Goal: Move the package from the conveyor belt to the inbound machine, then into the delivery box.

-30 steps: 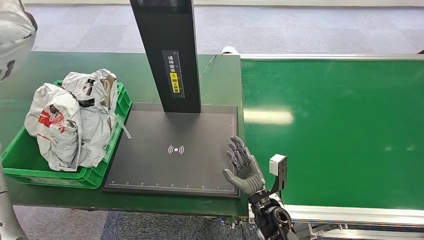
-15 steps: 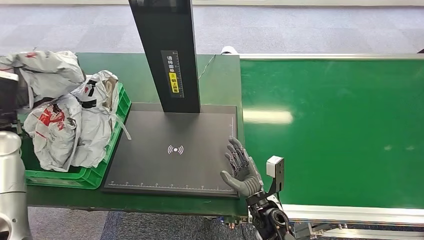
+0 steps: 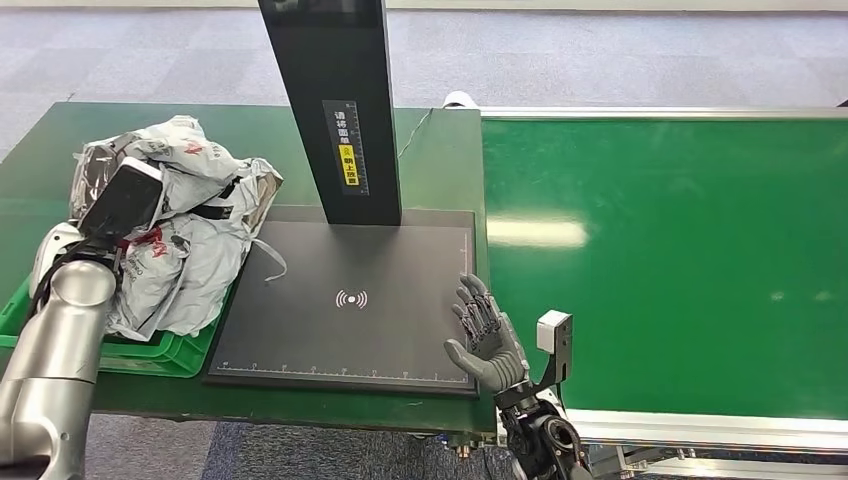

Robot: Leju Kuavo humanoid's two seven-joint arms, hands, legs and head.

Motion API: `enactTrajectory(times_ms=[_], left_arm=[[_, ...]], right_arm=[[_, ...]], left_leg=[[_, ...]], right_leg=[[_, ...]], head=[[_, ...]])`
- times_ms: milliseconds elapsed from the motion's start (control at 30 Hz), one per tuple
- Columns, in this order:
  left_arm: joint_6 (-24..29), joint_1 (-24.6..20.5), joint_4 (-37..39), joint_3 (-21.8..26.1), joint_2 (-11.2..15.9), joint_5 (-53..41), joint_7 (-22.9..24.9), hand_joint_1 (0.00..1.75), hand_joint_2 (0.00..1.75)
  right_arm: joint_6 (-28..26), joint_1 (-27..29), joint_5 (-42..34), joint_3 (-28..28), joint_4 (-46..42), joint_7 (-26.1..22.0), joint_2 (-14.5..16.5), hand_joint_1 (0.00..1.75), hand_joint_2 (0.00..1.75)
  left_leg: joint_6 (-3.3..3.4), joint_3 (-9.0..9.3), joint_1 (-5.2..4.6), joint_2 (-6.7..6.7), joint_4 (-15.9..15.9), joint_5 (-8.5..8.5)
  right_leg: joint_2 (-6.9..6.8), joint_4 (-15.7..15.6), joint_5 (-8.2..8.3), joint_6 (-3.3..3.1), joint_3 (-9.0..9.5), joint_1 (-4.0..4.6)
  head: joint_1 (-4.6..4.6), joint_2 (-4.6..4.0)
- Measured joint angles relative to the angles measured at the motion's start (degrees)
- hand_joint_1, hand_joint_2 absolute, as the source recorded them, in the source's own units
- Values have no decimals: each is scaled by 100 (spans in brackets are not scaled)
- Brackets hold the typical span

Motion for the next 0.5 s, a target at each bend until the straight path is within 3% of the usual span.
enactTrajectory(times_ms=[33,100,167,500], left_arm=[[2,0,0,-20,1,1,1,150,175],[36,7,-14,-56,2,-25,18,68,175],[115,37,-77,-79,10,-66,53,3,175],[340,586,-1099,216,87,251,111,0,175]], right_arm=[[-1,1,-1,-7,0,2,0,0,175],[-4,6,-1,-16,-1,3,0,0,175],[-10,27,9,-24,-6,-4,1,0,175],[-15,253,57,-88,-205,-1,2,0,175]], left_leg=[[0,0,0,0,0,0],[0,0,0,0,0,0],[0,0,0,0,0,0],[0,-2,0,4,-1,-1]], right_leg=[[0,0,0,0,0,0],[0,1,0,0,0,0],[0,1,0,0,1,0],[2,1,-1,0,-3,0]], head=[[0,0],[0,0],[0,0],[0,0]])
